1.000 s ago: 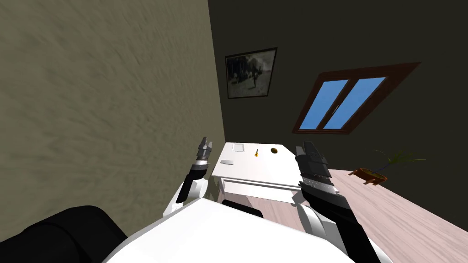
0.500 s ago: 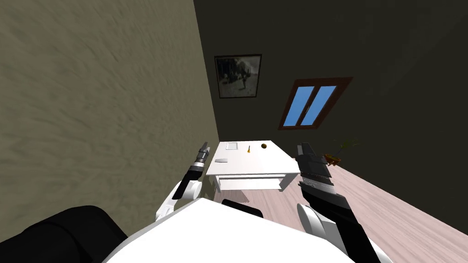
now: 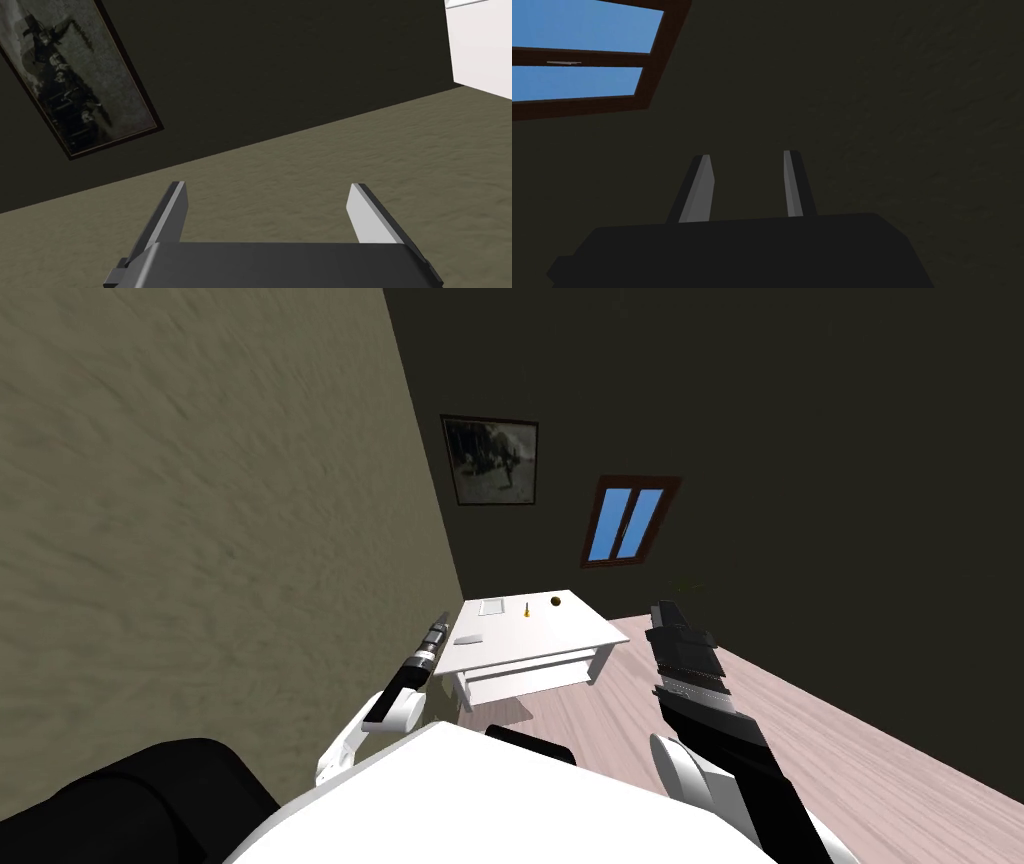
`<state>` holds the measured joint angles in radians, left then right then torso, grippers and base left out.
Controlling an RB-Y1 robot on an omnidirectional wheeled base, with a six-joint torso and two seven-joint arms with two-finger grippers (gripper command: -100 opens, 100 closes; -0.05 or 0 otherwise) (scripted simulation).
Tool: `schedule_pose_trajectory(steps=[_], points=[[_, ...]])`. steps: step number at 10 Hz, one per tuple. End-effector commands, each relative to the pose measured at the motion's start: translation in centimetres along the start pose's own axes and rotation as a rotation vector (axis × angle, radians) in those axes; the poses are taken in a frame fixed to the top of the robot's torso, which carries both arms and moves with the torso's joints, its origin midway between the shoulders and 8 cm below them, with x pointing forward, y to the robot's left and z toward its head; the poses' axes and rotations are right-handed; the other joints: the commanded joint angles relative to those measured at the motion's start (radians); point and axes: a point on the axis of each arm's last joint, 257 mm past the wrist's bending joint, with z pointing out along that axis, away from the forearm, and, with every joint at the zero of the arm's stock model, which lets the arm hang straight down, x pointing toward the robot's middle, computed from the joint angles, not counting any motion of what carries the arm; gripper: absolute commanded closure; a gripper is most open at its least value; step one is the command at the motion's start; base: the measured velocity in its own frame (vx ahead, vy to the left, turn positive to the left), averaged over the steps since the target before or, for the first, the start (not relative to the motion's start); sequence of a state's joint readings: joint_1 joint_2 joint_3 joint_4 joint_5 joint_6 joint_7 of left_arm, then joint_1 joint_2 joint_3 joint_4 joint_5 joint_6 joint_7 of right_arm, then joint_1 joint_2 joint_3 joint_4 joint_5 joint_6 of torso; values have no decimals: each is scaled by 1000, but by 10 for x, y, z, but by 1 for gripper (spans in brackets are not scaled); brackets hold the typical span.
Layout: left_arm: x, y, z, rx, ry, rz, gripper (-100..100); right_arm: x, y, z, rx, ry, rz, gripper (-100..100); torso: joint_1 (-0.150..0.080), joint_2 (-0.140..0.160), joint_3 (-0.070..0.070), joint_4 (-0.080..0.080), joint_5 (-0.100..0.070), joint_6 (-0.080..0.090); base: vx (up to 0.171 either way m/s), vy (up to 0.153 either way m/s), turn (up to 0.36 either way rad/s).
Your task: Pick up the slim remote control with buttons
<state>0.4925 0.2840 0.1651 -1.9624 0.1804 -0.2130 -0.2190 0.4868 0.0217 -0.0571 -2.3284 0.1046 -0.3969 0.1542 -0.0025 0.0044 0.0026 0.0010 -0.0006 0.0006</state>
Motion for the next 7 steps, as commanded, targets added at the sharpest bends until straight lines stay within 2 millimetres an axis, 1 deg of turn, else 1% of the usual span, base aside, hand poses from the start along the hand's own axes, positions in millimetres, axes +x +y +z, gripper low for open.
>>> schedule_pose_trajectory(steps=[1, 2, 3, 4, 5, 6, 7], points=[[-16, 20, -3, -52, 0, 26, -100, 0, 0, 0, 0, 0, 0, 0, 0, 0, 0, 0, 0, 0, -40, -53, -144], [-32, 45, -7, -120, -4, 63, -100, 0, 0, 0, 0, 0, 0, 0, 1, 0, 0, 0, 0, -1, -39, -64, -284], [-32, 46, -7, -122, -4, 63, -100, 0, 0, 0, 0, 0, 0, 0, 0, 0, 0, 0, 0, 0, -32, -51, -118], [-33, 50, -8, -129, -4, 63, -100, 0, 0, 0, 0, 0, 0, 0, 1, -1, 0, 0, 0, -1, -14, -24, 41], [-51, 76, -14, -202, -10, 97, -100, 0, 0, 0, 0, 0, 0, 0, 3, -2, -1, 0, 0, -1, -24, -50, -320], [-72, 99, -21, -265, -21, 128, -100, 0, 0, 0, 0, 0, 0, 0, 2, -2, -1, 0, 0, 0, -35, -66, -426], [-73, 109, -24, -292, -20, 128, -100, 0, 0, 0, 0, 0, 0, 0, 1, -1, -1, 0, 0, 0, -27, -49, -126]])
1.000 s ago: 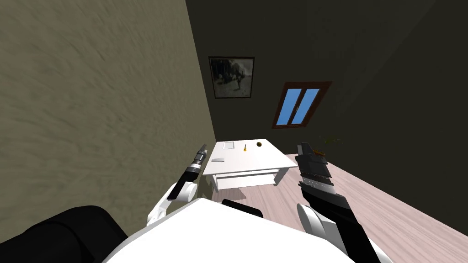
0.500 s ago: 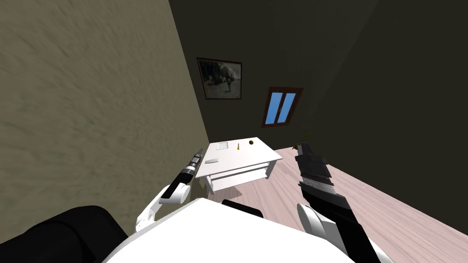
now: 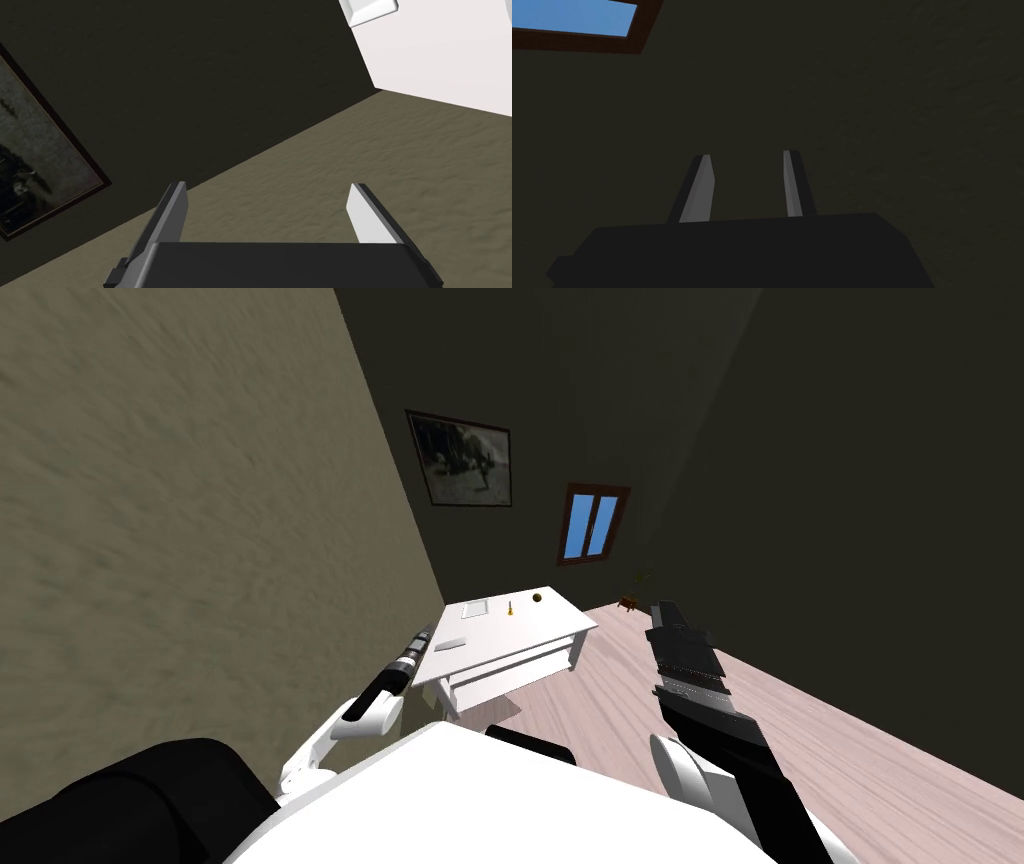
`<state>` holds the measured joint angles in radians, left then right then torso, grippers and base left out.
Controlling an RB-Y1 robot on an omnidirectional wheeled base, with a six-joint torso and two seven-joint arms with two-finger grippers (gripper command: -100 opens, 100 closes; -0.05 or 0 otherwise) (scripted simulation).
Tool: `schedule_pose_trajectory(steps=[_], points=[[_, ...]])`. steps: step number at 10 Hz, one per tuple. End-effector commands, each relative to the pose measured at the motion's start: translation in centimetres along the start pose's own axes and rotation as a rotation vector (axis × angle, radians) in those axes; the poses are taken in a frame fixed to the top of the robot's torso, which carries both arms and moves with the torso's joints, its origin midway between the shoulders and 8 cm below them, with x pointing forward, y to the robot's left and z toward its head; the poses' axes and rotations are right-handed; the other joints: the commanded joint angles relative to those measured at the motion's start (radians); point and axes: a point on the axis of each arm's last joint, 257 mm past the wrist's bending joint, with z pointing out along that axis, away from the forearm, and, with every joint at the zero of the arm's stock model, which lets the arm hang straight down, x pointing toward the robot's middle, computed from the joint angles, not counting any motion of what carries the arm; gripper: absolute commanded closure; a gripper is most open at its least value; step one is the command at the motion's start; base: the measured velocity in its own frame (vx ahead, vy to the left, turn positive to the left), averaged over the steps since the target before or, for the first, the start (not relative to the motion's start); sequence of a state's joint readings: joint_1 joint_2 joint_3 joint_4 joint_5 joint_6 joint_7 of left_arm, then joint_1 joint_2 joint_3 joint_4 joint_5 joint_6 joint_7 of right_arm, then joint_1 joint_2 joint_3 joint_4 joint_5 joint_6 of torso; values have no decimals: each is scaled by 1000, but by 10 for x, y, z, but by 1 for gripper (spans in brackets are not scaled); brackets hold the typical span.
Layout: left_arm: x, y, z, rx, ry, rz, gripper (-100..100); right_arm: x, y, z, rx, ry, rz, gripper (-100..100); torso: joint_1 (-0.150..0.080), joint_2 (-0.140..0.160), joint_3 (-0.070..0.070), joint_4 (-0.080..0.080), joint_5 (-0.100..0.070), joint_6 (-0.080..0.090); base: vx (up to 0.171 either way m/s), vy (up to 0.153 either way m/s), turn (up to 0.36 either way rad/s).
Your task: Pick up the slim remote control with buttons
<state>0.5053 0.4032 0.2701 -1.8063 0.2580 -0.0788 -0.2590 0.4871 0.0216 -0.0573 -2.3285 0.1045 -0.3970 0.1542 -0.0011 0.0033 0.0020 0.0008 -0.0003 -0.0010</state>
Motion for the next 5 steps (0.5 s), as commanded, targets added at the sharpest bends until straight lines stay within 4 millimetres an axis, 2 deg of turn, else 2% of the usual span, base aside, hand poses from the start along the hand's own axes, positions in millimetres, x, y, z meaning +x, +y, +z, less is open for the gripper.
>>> schedule_pose_trajectory(steps=[1, 2, 3, 4, 5], points=[[-24, 37, -5, -95, -13, 31, -100, 0, 0, 0, 0, 0, 0, 0, 0, 0, 0, 0, 0, 0, -27, -63, -249], [-24, 43, -6, -106, -14, 31, -100, 0, 0, 0, 0, 0, 0, 0, -1, 0, 0, 0, 0, 1, -21, -41, -152], [-44, 66, -8, -173, -27, 51, -100, 0, 0, 0, 0, 0, 0, 0, 0, 0, 0, 0, 0, 0, -23, -45, -274], [-45, 76, -11, -193, -28, 50, -100, 0, 0, 0, 0, 0, 0, 0, 1, 0, 0, 0, 0, 1, -19, -31, -150], [-65, 96, -14, -257, -43, 64, -100, 0, 0, 0, 0, 0, 0, 0, 1, 0, 0, 0, 0, 0, -14, -40, -266]])
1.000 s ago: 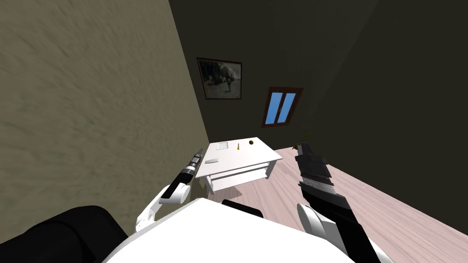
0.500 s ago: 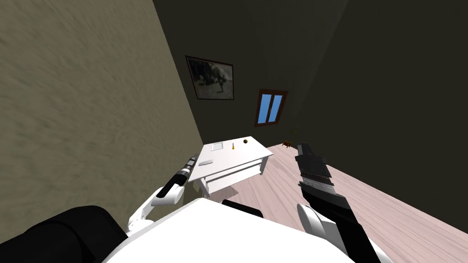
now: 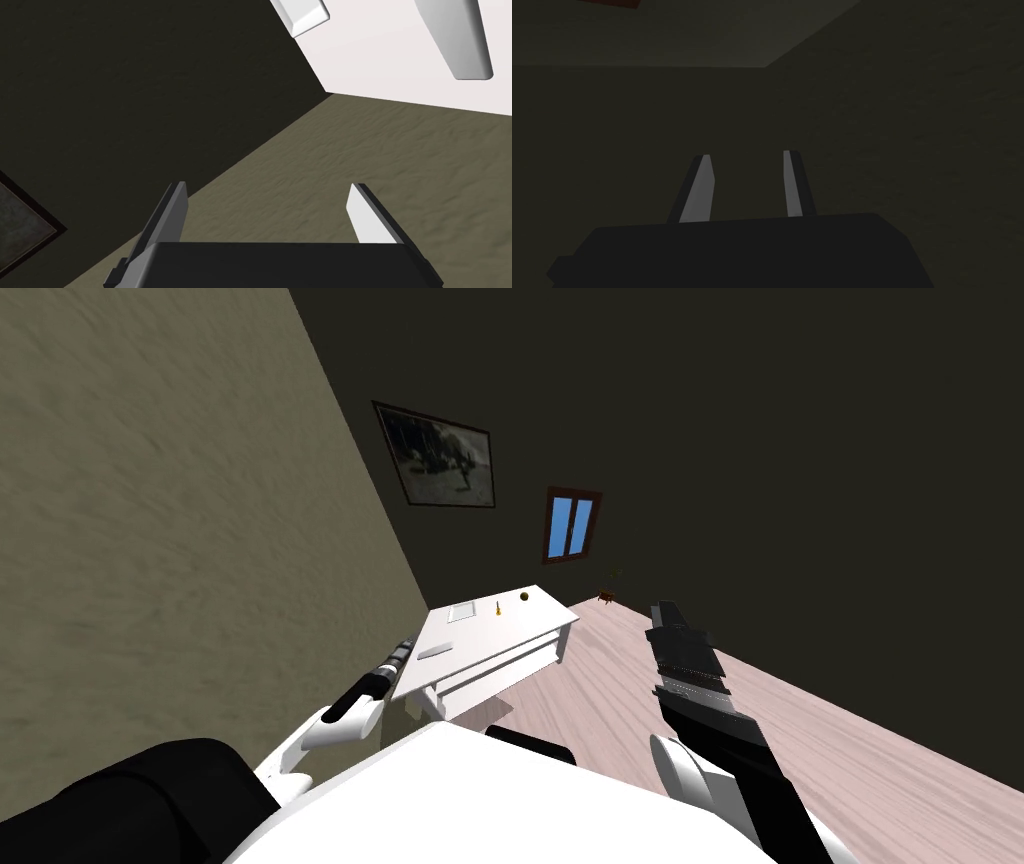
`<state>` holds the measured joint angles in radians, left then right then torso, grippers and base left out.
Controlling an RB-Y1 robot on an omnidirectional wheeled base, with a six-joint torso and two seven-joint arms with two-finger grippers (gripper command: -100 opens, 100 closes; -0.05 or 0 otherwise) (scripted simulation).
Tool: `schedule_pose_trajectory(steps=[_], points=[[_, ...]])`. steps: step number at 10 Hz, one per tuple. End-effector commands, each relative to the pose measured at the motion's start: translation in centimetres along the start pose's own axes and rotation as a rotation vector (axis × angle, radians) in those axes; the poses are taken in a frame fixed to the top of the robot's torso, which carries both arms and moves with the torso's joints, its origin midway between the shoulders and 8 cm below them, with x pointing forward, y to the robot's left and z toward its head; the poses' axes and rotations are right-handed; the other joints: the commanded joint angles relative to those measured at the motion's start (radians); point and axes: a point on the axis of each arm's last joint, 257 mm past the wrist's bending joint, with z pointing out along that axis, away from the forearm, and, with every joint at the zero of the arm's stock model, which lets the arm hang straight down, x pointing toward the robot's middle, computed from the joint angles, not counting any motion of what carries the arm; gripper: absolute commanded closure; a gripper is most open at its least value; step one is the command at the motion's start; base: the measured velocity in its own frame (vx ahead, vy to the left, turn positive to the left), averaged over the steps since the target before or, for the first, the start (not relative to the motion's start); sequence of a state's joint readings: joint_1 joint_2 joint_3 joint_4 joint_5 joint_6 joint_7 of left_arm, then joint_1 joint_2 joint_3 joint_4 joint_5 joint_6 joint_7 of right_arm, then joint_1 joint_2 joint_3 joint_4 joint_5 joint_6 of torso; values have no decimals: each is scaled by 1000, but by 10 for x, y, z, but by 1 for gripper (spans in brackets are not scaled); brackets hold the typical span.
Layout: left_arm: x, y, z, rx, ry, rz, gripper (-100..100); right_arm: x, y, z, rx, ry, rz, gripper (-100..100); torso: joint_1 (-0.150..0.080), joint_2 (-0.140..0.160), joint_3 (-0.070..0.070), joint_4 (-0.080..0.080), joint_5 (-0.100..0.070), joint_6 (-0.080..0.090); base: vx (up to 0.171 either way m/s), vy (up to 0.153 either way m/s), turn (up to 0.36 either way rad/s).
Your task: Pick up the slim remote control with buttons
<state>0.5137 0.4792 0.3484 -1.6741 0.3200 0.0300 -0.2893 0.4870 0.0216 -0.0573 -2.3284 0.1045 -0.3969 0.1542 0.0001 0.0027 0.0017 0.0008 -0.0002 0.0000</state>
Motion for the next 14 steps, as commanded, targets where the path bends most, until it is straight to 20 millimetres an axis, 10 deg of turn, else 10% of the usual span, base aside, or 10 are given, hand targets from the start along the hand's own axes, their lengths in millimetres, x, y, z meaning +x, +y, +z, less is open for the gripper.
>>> schedule_pose_trajectory(steps=[1, 14], points=[[-11, 26, -2, -61, -8, 6, -100, 0, 0, 0, 0, 0, 0, 0, 0, 0, 0, 0, 0, 0, -11, -26, -168], [-127, 211, -55, -587, -124, -76, -100, 0, 0, 0, 0, 0, 0, 0, 3, -2, -1, 0, 1, 0, 1, -12, -192]])
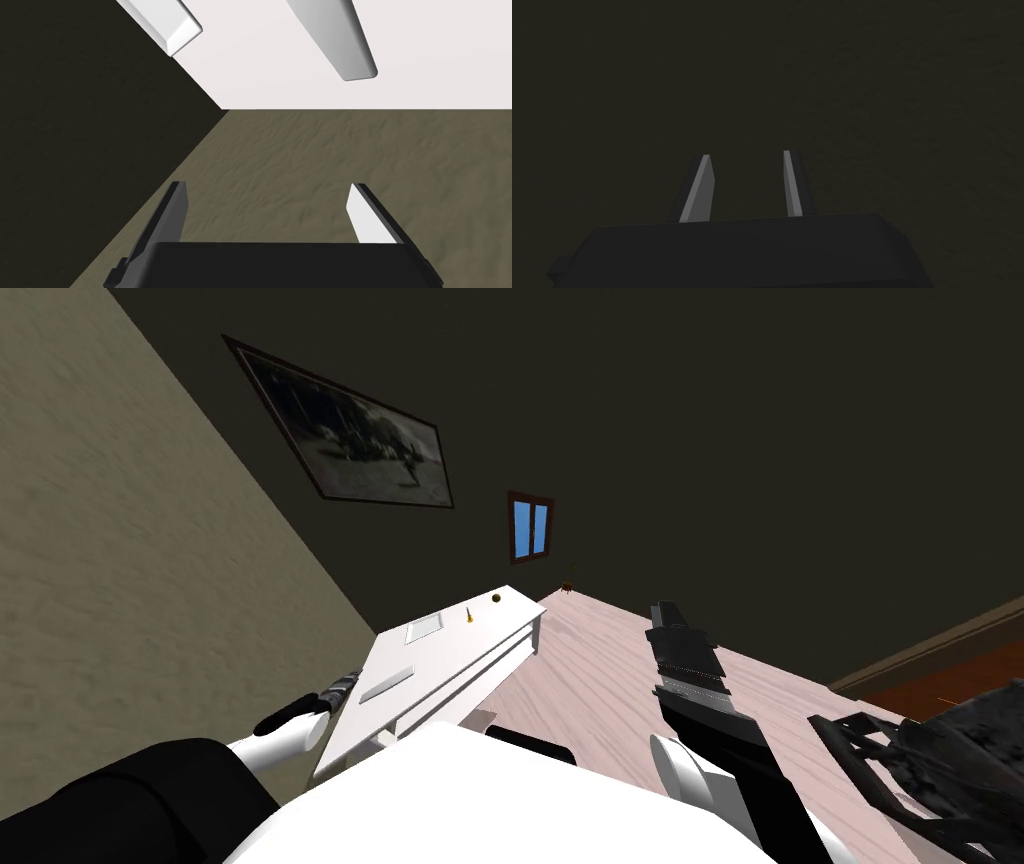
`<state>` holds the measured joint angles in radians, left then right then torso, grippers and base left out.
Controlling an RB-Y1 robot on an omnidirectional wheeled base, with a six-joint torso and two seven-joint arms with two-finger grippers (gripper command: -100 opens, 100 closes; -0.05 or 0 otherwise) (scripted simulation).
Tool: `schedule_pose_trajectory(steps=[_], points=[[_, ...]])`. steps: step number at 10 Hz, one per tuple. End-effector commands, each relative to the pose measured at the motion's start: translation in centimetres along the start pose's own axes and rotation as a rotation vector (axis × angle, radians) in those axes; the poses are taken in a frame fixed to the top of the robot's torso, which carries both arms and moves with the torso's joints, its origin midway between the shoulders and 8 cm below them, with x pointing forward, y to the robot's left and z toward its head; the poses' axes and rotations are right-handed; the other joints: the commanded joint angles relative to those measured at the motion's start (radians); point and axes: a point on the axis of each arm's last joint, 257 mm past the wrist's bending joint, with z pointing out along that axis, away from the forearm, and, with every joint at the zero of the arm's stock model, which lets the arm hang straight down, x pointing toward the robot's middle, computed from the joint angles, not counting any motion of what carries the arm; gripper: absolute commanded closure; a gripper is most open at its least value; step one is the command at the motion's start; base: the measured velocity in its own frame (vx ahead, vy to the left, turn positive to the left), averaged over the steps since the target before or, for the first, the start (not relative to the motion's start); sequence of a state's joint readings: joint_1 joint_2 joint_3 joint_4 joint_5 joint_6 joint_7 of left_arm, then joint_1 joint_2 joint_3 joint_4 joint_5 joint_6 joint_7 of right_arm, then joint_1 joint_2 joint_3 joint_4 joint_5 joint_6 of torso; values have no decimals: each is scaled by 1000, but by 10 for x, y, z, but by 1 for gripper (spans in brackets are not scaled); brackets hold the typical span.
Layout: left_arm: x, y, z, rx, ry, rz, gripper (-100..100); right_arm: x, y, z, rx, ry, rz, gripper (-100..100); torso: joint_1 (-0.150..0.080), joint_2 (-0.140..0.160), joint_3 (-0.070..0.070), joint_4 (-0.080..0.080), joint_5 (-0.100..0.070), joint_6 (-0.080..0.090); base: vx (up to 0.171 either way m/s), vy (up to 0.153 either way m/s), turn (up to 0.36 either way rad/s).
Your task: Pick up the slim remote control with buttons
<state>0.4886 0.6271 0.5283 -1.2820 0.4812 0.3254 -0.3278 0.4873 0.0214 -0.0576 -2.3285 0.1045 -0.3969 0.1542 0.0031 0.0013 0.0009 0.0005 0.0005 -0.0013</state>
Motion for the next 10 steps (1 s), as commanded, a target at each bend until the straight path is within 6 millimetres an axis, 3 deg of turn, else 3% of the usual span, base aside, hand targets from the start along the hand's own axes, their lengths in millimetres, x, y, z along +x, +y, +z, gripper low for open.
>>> schedule_pose_trajectory(steps=[1, 3, 6, 9, 10], points=[[-21, 31, -1, -84, -15, -44, -100, 0, 0, 0, 0, 0, 0, 0, 0, 0, 0, 0, 0, 0, 12, 11, -254], [-21, 40, -2, -109, -11, -46, -100, 0, 0, 0, 0, 0, 0, 0, 0, 0, 0, 0, 0, 0, 6, 13, -71], [-43, 79, -4, -233, -22, -137, -100, 0, 0, 0, 0, 0, 0, 0, 1, 0, 0, 0, 0, 0, 10, 19, -204], [-50, 117, -11, -333, -23, -199, -100, 0, 0, 0, 0, 0, 0, 0, 2, -1, 0, 0, 0, 1, 13, 38, -162], [-50, 120, -11, -339, -24, -201, -100, 0, 0, 0, 0, 0, 0, 0, 2, -1, 0, 0, 1, 0, 3, 18, 8]])
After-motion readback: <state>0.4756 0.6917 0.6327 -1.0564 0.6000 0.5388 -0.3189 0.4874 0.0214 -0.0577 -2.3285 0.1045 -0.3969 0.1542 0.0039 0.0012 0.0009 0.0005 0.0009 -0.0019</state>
